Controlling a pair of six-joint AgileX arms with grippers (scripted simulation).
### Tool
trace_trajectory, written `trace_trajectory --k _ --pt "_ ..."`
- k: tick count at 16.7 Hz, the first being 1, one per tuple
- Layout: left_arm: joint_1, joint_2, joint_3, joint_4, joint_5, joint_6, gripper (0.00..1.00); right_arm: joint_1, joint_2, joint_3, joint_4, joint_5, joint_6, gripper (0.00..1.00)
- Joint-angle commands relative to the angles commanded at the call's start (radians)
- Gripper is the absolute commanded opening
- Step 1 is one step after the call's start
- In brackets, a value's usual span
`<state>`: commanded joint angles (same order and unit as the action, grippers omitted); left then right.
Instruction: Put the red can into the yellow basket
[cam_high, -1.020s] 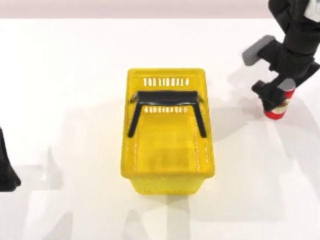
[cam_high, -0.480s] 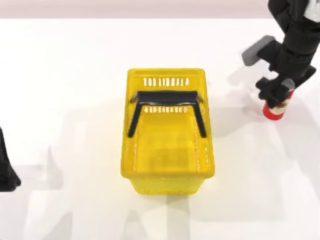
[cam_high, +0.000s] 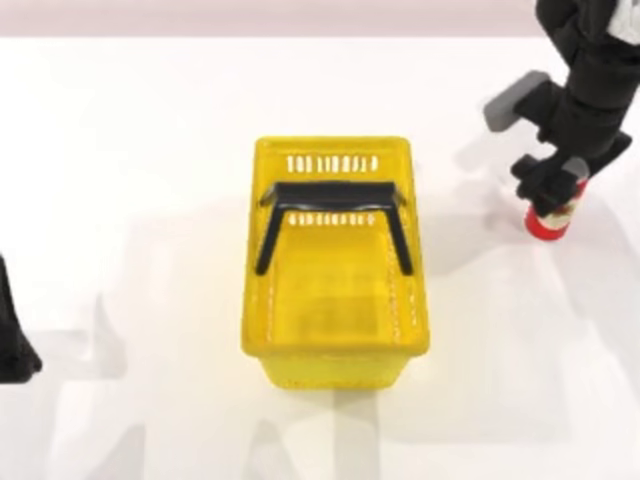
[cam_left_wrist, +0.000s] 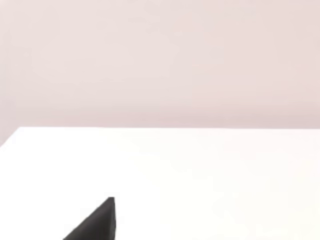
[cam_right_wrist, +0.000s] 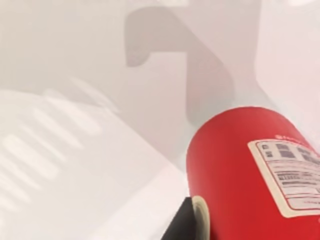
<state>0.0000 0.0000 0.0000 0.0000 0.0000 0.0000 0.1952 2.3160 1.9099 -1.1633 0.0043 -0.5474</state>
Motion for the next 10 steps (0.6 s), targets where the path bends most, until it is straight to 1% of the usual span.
trace_trajectory --k 2,3,5,7,8,10 --pt "0.0 0.0 0.0 0.0 0.0 0.0 1.0 0.002 0.0 -0.003 0.009 -0.006 0.002 0.0" --pt "0.0 0.0 0.0 0.0 0.0 0.0 1.0 0.004 -0.002 -0.008 0.029 -0.02 0.008 0.0" --pt "0.0 0.0 0.0 0.0 0.0 0.0 1.0 0.012 -0.007 -0.027 0.097 -0.064 0.027 0.0" --pt "0.0 0.0 0.0 0.0 0.0 0.0 1.0 0.022 -0.016 -0.057 0.203 -0.131 0.059 0.0" --pt "0.0 0.0 0.0 0.0 0.0 0.0 1.0 0.027 -0.021 -0.076 0.269 -0.171 0.079 0.0" --pt "0.0 0.0 0.0 0.0 0.0 0.0 1.0 0.038 -0.035 -0.12 0.426 -0.262 0.125 0.0"
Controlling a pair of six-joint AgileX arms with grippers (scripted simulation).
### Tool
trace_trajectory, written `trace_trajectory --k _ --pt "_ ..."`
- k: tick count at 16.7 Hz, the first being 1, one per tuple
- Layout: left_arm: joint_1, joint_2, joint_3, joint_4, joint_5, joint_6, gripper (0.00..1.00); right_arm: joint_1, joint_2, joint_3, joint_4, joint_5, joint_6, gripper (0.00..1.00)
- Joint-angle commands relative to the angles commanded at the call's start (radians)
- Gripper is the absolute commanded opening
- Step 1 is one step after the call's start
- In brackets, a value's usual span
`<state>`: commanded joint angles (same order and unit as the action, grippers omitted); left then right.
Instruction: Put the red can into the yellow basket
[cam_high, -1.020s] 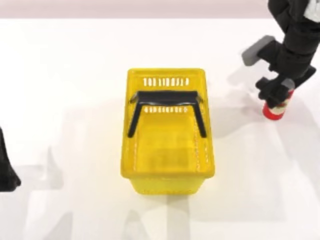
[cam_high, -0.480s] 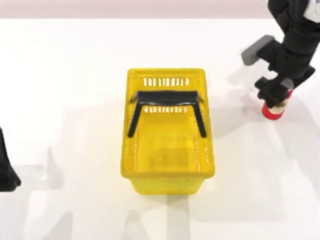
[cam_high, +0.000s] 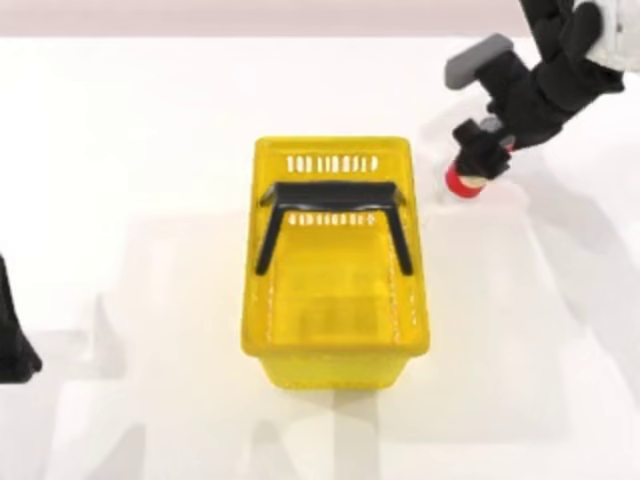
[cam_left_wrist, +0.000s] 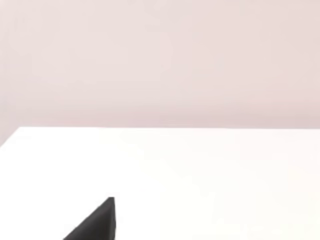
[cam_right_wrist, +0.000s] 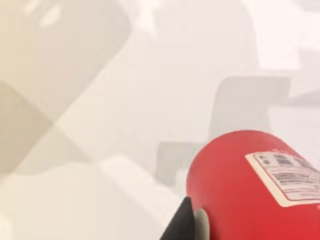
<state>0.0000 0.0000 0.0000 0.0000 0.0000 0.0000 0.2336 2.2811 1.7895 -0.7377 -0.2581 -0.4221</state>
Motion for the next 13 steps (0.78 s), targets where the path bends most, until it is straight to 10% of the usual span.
trace_trajectory --k 13 --pt "0.0 0.0 0.0 0.0 0.0 0.0 1.0 0.083 -0.169 -0.412 1.262 -0.691 0.376 0.0"
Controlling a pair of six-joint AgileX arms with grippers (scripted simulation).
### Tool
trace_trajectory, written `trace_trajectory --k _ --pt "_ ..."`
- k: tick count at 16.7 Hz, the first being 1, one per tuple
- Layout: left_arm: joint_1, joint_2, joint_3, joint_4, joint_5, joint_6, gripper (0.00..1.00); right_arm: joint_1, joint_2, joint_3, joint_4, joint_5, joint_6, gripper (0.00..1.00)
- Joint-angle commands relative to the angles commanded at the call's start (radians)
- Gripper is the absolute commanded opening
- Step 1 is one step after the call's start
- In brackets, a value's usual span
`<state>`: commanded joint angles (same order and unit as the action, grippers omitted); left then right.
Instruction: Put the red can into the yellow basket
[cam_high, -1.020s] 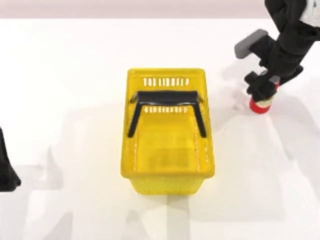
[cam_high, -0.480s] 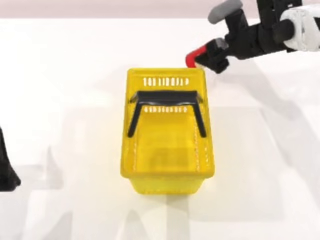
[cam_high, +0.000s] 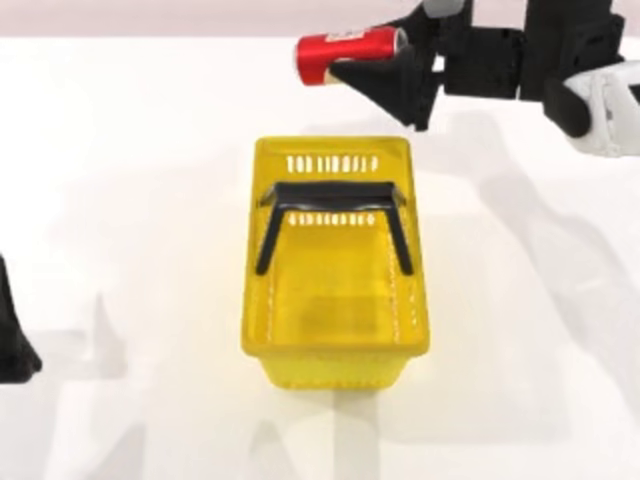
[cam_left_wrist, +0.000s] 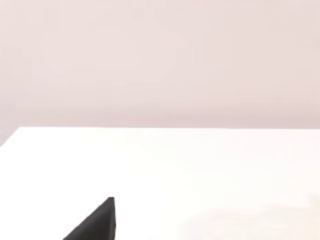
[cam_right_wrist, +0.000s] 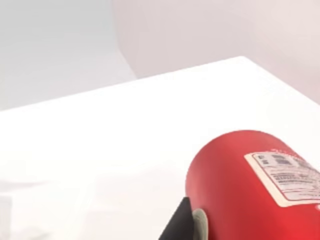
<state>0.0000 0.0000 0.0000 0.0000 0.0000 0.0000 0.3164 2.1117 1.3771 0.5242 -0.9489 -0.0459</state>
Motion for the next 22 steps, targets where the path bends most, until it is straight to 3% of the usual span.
trace_trajectory --k 3,6,13,22 --pt "0.0 0.0 0.0 0.0 0.0 0.0 1.0 0.012 -0.045 -0.064 0.176 -0.106 0.053 0.0" --pt "0.0 0.0 0.0 0.0 0.0 0.0 1.0 0.018 -0.073 -0.094 0.256 -0.159 0.077 0.0" --pt "0.0 0.0 0.0 0.0 0.0 0.0 1.0 0.015 -0.055 -0.098 0.277 -0.165 0.08 0.0" --pt "0.0 0.0 0.0 0.0 0.0 0.0 1.0 0.023 0.168 -0.183 0.585 -0.159 0.075 0.0"
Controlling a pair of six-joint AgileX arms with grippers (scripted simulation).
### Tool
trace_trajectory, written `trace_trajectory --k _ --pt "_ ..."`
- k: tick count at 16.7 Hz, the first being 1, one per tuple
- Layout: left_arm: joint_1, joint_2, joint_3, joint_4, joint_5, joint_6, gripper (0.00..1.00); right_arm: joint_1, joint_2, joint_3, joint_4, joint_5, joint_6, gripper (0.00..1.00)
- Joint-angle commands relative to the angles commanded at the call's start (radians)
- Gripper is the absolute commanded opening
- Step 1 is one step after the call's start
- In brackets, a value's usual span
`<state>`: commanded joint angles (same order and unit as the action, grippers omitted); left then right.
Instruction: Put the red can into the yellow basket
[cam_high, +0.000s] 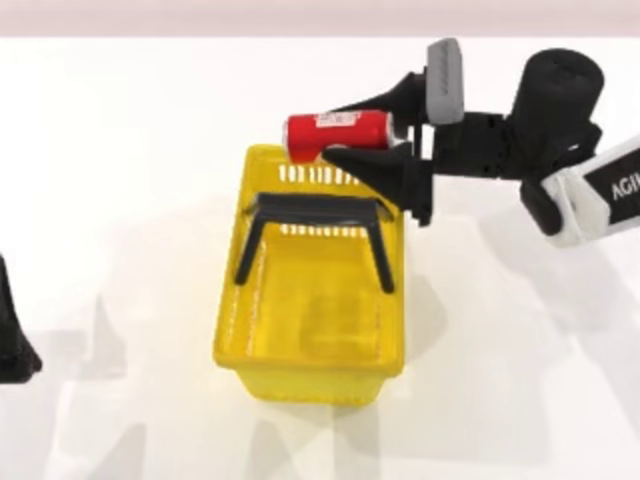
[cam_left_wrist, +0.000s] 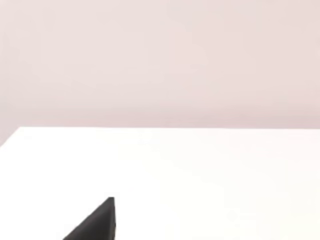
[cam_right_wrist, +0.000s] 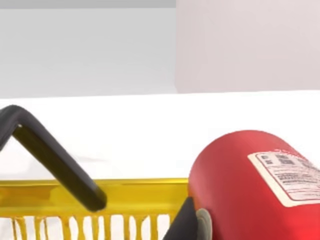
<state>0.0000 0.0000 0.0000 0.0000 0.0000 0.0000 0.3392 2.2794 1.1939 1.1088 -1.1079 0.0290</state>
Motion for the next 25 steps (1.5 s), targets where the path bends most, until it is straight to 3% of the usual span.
trace_trajectory --k 3,16,25 --pt "0.0 0.0 0.0 0.0 0.0 0.0 1.0 0.0 0.001 0.0 0.001 0.0 0.0 0.0" --pt "0.0 0.0 0.0 0.0 0.0 0.0 1.0 0.0 0.001 0.0 0.001 0.0 0.0 0.98" --pt "0.0 0.0 0.0 0.0 0.0 0.0 1.0 -0.005 -0.01 0.002 -0.005 0.006 -0.002 1.0"
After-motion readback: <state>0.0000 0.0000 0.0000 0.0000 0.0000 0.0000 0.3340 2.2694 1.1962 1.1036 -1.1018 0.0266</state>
